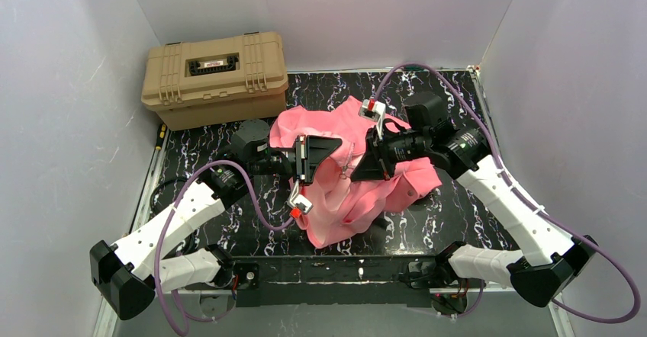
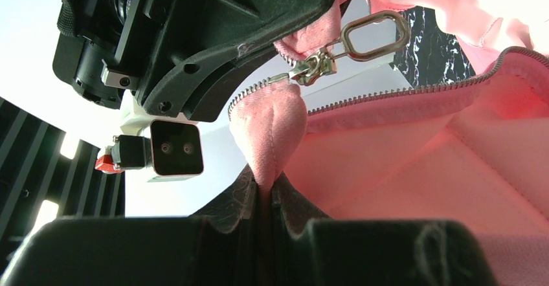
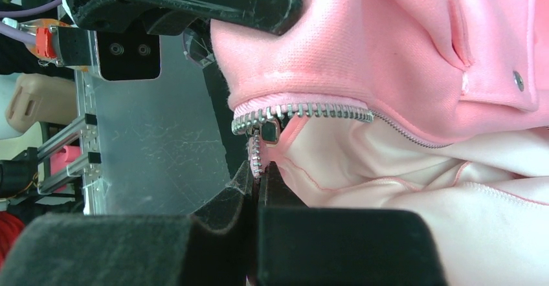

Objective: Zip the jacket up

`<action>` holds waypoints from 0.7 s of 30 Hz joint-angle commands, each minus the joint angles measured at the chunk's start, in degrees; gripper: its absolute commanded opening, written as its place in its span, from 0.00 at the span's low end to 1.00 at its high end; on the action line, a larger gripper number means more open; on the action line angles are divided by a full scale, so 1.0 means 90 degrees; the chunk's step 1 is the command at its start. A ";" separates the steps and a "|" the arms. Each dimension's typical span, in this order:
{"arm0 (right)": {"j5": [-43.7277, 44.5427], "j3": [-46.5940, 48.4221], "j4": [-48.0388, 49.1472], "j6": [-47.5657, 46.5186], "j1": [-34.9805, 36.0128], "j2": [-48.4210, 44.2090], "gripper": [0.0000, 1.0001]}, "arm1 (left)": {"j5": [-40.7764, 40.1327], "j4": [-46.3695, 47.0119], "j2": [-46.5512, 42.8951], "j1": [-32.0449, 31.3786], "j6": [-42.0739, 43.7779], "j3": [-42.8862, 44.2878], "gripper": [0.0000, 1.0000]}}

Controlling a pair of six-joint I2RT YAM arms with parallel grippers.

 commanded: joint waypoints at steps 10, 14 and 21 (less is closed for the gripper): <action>0.0070 0.0408 0.0025 -0.0075 0.0028 -0.0144 0.01 | 0.0186 -0.0131 -0.0148 0.0008 0.0530 0.0228 0.00; 0.0070 0.0331 -0.0036 -0.0103 0.0033 -0.0199 0.01 | 0.0173 -0.0183 -0.0143 0.0010 0.0562 0.0258 0.00; -0.0081 0.0120 -0.0060 -0.0061 0.0028 -0.0258 0.01 | 0.0168 0.0016 -0.0087 0.0005 0.0361 0.0288 0.00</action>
